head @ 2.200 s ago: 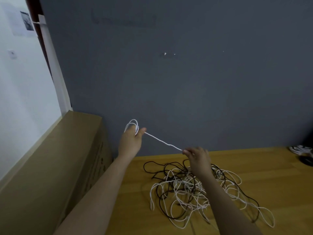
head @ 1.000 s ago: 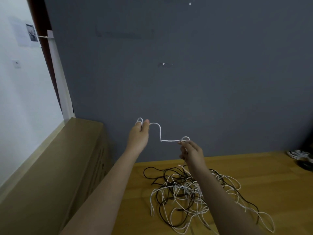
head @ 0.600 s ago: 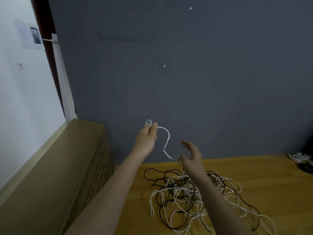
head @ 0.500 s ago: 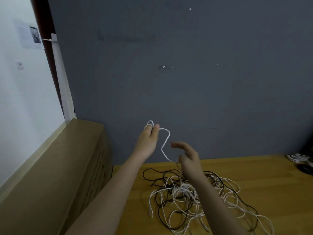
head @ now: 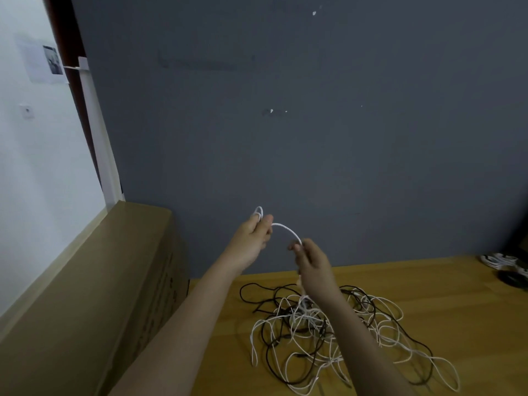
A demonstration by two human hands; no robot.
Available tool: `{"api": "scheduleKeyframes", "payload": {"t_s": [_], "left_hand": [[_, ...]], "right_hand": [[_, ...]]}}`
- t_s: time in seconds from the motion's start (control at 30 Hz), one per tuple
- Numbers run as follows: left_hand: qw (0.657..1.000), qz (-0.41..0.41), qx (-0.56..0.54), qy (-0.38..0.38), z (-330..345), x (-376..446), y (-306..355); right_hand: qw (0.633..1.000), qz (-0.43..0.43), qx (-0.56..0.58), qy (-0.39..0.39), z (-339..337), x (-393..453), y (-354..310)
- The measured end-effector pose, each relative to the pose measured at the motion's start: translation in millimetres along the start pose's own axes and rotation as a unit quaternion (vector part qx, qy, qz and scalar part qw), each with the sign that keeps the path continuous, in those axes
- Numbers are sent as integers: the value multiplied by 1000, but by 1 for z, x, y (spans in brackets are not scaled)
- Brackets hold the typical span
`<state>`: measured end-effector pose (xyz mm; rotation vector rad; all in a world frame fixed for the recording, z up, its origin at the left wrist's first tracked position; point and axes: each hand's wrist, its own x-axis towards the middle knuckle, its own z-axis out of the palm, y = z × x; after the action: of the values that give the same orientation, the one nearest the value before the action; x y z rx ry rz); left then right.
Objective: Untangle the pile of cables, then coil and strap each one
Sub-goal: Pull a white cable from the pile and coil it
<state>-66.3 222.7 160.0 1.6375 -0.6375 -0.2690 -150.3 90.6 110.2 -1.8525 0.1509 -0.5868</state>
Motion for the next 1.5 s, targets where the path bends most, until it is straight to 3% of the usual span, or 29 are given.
{"api": "scheduleKeyframes", "payload": {"t_s": [0.17,0.27,0.37,0.47,0.57,0.7,0.83,0.93,1.0,1.1,1.23,1.37,1.5], "left_hand": [[982,-56,-77,-165,-15,-13,3],[962,-51,-135,-232,-12,-20,12],[960,-31,-217,-175,-13,-20,19],[961,-23,-247,-124,-14,-20,15],[948,-23,-305,-82,-12,-23,6],[929,-7,-365,55,-10,-18,-6],[960,17,-265,87,-2,-12,-22],[999,21,-20,46,0,-7,-39],[983,14,181,3,-8,-7,-52],[910,25,409,-60,-20,-10,-67],[891,-2,431,-142,-16,-11,-77],[918,-43,331,-213,-12,-15,-86],[924,-38,327,-195,-7,-14,-90]], "right_hand": [[990,-95,-19,100,-21,22,-12],[987,-109,-83,81,-12,34,-14],[985,-53,-161,-35,5,30,2],[991,10,-48,-122,26,11,22],[993,21,3,-117,40,-2,33],[991,62,10,-115,51,-15,45],[966,36,-141,-213,60,-24,50],[934,-57,-256,-242,57,-28,50],[935,-75,-257,-234,50,-30,50],[959,-53,-215,-177,35,-26,54],[973,-15,-185,-139,21,-20,60],[984,9,-144,-105,12,-18,58],[988,79,-34,-126,10,-21,52]]}}
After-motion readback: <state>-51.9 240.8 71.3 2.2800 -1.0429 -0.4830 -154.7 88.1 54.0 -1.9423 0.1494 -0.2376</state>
